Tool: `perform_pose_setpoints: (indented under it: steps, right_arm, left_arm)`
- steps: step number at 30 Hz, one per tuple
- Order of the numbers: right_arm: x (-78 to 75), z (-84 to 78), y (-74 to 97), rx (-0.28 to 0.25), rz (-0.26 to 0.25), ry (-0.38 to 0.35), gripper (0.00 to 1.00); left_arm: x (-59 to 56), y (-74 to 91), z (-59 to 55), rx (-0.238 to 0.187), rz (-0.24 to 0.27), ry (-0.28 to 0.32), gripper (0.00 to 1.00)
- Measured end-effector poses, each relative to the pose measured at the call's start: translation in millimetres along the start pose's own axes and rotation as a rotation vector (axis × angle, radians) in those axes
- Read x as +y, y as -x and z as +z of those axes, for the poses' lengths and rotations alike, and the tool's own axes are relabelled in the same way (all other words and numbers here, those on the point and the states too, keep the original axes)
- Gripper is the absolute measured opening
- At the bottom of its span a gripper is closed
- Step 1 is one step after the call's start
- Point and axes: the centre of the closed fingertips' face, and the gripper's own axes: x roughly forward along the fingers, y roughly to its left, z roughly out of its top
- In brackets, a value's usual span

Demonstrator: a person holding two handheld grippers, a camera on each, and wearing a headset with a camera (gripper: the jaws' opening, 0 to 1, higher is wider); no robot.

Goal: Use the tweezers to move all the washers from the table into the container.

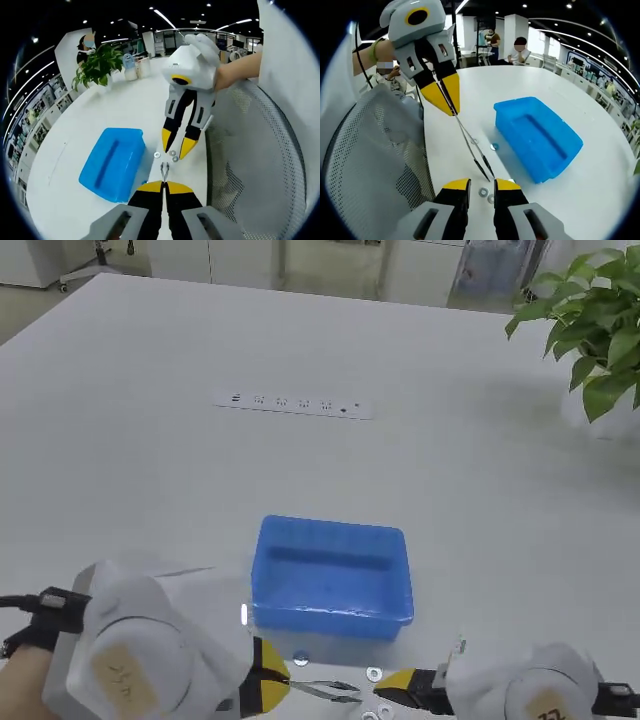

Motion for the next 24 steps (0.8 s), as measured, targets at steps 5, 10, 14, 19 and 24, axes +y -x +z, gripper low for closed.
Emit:
perform_pose_setpoints:
  steps: [5, 10, 14, 19, 24]
  right_arm:
    - [6.9, 16.7, -10.7, -0.016, 0.050, 0.089, 0.15]
    - [20.6, 28.9, -21.2, -0.037, 0.116, 0.176, 0.13]
    - [23.7, 26.0, -20.8, -0.026, 0.126, 0.207, 0.07]
    - [21.6, 23.5, -10.1, -0.045, 0.111, 0.156, 0.06]
    - [16.4, 17.6, -1.0, -0.052, 0.083, 0.100, 0.07]
  left_arm:
    - [-8.7, 2.0, 12.1, 0.012, -0.022, -0.055, 0.00]
    - [-16.3, 1.2, 15.9, 0.046, -0.042, -0.101, 0.00]
    - [-15.2, 1.8, 14.1, 0.066, -0.041, -0.123, 0.00]
    - [-14.9, 0.2, 24.2, 0.050, -0.055, -0.126, 0.00]
    - [-14.3, -6.6, 37.8, 0.027, -0.084, -0.143, 0.00]
